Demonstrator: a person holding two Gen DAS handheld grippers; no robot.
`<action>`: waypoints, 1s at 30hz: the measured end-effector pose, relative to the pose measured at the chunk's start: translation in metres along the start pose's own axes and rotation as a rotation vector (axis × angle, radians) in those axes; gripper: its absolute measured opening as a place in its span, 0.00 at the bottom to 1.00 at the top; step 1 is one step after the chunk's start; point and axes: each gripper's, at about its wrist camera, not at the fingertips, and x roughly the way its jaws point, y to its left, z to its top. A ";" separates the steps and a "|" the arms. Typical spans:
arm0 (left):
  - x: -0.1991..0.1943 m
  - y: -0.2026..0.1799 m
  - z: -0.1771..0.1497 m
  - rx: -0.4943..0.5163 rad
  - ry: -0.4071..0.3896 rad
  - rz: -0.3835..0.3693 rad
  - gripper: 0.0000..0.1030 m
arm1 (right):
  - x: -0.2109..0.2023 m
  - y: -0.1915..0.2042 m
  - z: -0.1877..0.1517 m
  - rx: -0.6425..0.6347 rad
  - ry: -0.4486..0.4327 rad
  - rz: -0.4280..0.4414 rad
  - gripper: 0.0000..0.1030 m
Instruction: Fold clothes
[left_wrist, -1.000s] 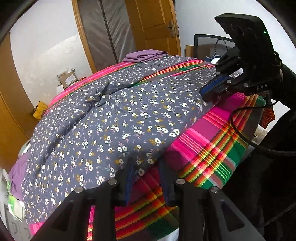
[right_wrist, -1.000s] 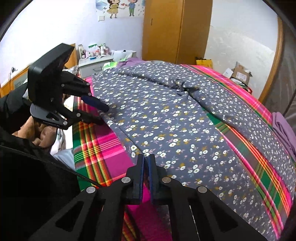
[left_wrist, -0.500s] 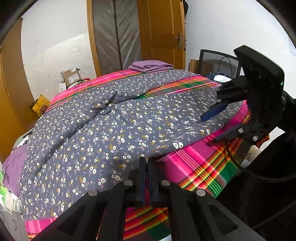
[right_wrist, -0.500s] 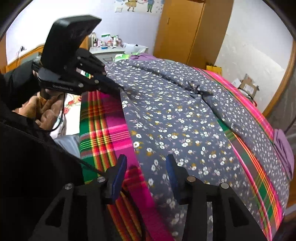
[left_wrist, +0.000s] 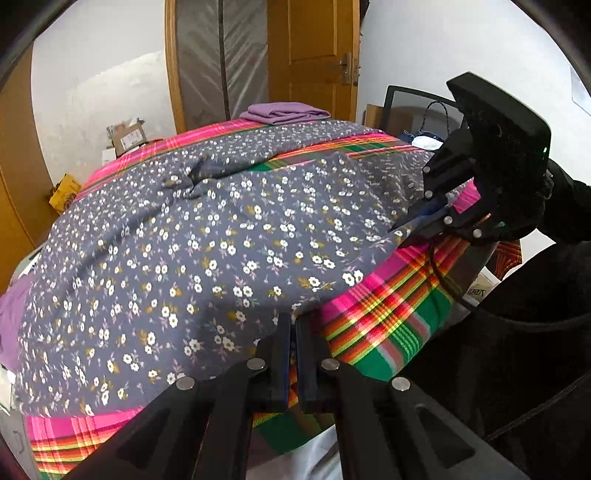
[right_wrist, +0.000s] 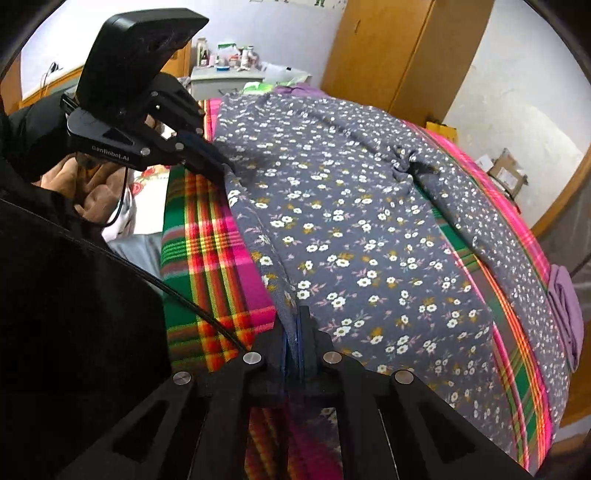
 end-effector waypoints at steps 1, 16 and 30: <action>-0.001 0.000 -0.001 -0.004 -0.005 -0.005 0.02 | 0.000 0.000 0.000 -0.003 0.003 0.005 0.06; -0.077 0.117 -0.051 -0.550 -0.186 0.205 0.15 | -0.035 -0.019 0.009 0.098 -0.129 0.089 0.28; -0.077 0.225 -0.124 -1.081 -0.221 0.371 0.32 | -0.077 -0.056 -0.045 0.377 -0.111 -0.072 0.29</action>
